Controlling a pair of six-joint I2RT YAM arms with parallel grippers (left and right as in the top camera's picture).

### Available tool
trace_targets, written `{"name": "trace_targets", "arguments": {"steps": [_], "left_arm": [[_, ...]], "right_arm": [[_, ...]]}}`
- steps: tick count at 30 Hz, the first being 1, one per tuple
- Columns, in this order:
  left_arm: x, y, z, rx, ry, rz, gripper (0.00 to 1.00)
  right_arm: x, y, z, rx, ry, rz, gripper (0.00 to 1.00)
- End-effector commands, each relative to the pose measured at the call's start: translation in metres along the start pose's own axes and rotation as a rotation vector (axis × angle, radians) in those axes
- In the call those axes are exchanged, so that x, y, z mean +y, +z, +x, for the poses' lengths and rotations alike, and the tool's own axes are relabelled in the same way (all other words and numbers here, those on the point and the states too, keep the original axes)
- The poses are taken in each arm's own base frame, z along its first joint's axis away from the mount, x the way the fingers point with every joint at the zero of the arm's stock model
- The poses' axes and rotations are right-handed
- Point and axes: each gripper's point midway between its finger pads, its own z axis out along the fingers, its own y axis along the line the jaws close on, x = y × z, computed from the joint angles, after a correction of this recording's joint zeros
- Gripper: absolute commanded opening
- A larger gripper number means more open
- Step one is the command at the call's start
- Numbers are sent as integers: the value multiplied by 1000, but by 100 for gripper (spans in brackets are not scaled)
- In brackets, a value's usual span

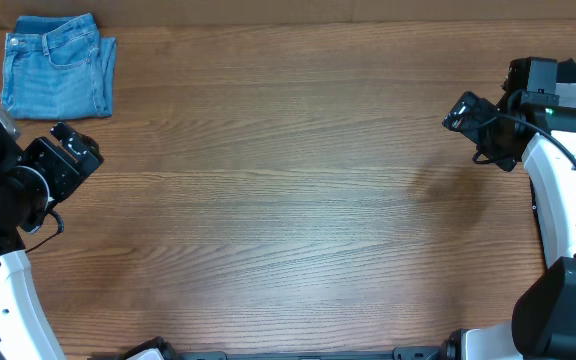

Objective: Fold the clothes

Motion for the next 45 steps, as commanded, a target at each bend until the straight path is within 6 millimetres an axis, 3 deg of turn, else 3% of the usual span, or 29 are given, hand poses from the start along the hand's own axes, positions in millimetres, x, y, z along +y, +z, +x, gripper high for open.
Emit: {"name": "trace_targets", "arguments": {"steps": [1,7,14,19,24,36,45], "left_arm": [[13,1,-7,-30,4,-71,100],[8,-13,4,-54,24,-51,100],[5,-25,44,-187,148,-25,100],[9,-14,80,-334,220,122,100],[29,14,104,-505,187,248,100],[39,64,100,-668,104,337,100],[53,85,99,-813,73,365,100]], "right_arm": [[1,-2,-3,-14,-6,3,100],[1,-2,-3,-14,-6,3,100],[1,-2,-3,-14,-6,3,100],[1,-2,-3,-14,-6,3,100],[1,-2,-3,-14,-6,3,100],[1,-2,-3,-14,-6,3,100],[1,-2,-3,-14,-6,3,100]]}}
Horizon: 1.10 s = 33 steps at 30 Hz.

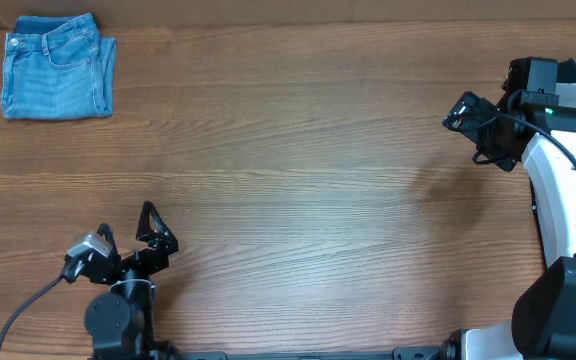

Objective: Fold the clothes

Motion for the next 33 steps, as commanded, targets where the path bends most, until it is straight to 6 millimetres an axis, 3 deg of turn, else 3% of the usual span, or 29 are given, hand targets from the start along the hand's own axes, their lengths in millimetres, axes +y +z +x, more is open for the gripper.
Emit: {"name": "trace_targets", "arguments": {"steps": [1,5,10,16,33], "left_arm": [[8,4,4,-53,-15,-10,100],[11,8,13,-58,5,0,100],[3,8,23,-19,230,42,100],[-1,8,33,22,373,76,100],[0,8,33,22,374,75,100]], "right_arm": [[1,-2,-3,-14,-6,2,100],[1,-2,-3,-14,-6,2,100],[1,-2,-3,-14,-6,2,100],[1,-2,-3,-14,-6,2,100],[1,-2,-3,-14,-6,2,100]]}}
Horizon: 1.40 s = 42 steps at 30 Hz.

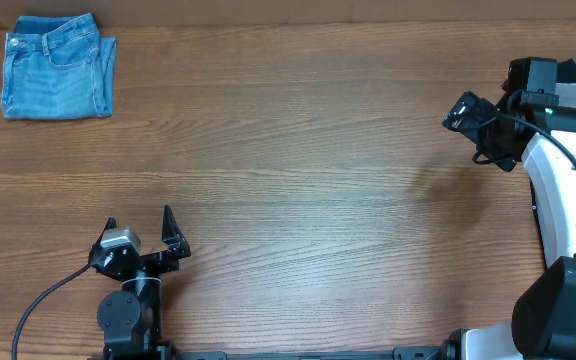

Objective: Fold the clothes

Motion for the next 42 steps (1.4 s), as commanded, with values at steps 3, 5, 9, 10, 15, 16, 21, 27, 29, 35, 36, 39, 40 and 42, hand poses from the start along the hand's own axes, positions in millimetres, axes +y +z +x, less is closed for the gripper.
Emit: {"name": "trace_targets", "arguments": {"steps": [3,5,9,10,15,16,21,27,29,35,36,39,40,42], "left_arm": [[-3,0,-1,-8,25,16,100],[-3,0,-1,-8,25,16,100],[-3,0,-1,-8,25,16,100],[-3,0,-1,-8,25,16,100],[-3,0,-1,-8,25,16,100],[-3,0,-1,-8,25,16,100],[-3,0,-1,-8,25,16,100],[-3,0,-1,-8,25,16,100],[-3,0,-1,-8,25,16,100],[-3,0,-1,-8,25,16,100],[-3,0,-1,-8,25,16,100],[-3,0,-1,-8,25,16,100],[-3,0,-1,-8,25,16,100],[-3,0,-1,-8,25,16,100]], "right_arm": [[1,-2,-3,-14,-6,2,100],[1,-2,-3,-14,-6,2,100],[1,-2,-3,-14,-6,2,100],[1,-2,-3,-14,-6,2,100],[1,-2,-3,-14,-6,2,100],[1,-2,-3,-14,-6,2,100],[1,-3,-3,-15,-6,1,100],[3,-11,-6,-40,-10,-6,100],[5,-22,-7,-64,-12,-17,100],[9,-71,2,-263,-47,-129,100],[10,-77,7,-308,-72,-157,100],[10,-91,26,-418,-133,-225,100],[8,-94,34,-460,-159,-251,100],[6,-99,48,-522,-208,-300,100]]}}
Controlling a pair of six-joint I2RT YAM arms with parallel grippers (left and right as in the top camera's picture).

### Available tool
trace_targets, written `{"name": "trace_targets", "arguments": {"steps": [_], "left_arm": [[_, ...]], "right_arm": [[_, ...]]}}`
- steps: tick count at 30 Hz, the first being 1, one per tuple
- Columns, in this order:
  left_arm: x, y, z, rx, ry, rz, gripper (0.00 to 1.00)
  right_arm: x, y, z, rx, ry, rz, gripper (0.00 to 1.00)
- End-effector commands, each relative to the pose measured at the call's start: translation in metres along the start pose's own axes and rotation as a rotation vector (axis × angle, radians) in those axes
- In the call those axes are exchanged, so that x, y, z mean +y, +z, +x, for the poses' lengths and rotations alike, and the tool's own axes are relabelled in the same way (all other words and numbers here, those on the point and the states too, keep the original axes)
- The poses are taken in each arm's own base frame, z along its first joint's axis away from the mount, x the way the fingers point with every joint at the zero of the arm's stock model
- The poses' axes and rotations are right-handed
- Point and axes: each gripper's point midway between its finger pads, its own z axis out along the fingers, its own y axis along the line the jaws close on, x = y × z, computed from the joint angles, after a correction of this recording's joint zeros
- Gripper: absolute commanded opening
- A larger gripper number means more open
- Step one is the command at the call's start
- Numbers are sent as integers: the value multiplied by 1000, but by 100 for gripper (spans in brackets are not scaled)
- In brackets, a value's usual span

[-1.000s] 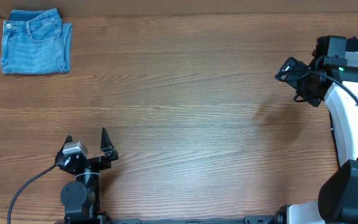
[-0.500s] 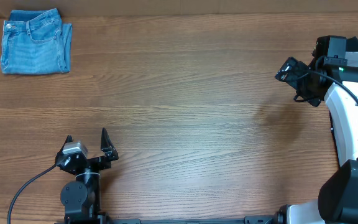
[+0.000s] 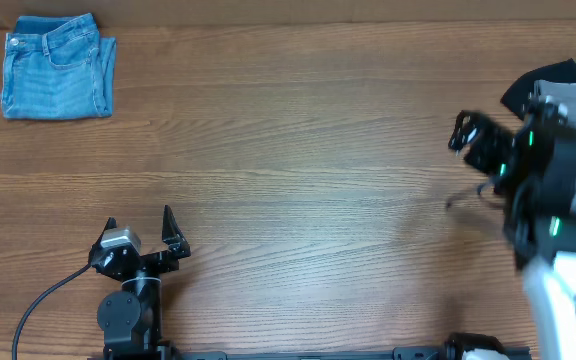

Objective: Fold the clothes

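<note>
A folded pair of blue jeans [image 3: 58,67] lies flat at the far left corner of the wooden table [image 3: 298,170]. My left gripper [image 3: 140,226] sits low at the near left edge, open, its two fingers spread and nothing between them. My right gripper [image 3: 465,133] hangs over the right side of the table, blurred by motion, so I cannot make out how its jaws stand. Nothing shows in it.
At the far right edge lie a dark piece of cloth [image 3: 546,75] and a pale grey one, partly behind my right arm. A black cable [image 3: 38,300] runs from the left arm's base.
My right arm has shifted: its body now stands lower and nearer in the view and is blurred, uncovering more of the dark cloth behind it. The left arm and the jeans have not moved.
At first my left arm stood raised just below the folded jeans. Then it was down at the near left edge with its gripper open, and it turned a little there. The right arm held still by the right edge until now.
</note>
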Motion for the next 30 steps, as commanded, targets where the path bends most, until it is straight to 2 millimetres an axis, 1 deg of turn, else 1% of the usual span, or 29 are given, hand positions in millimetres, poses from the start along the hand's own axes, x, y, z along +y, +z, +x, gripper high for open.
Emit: {"name": "trace_targets", "arguments": {"steps": [1,6,10,13,15,18,21,23,30], "left_arm": [[-3,0,-1,-7,22,16,100],[-3,0,-1,-7,22,16,100],[-3,0,-1,-7,22,16,100],[-3,0,-1,-7,22,16,100],[-3,0,-1,-7,22,16,100],[-3,0,-1,-7,22,16,100],[-3,0,-1,-7,22,16,100],[-3,0,-1,-7,22,16,100],[-3,0,-1,-7,22,16,100]], "right_arm": [[-6,-14,35,-41,-102,-64,100],[-3,-38,71,-189,-213,-215,100],[-2,-44,96,-253,-282,-302,100],[13,-52,100,-347,-386,-410,100],[17,-52,107,-362,-461,-446,100],[13,-48,114,-353,-485,-433,100],[9,-47,109,-371,-479,-401,100],[8,-49,107,-387,-478,-389,100],[7,-58,109,-412,-482,-395,100]]}}
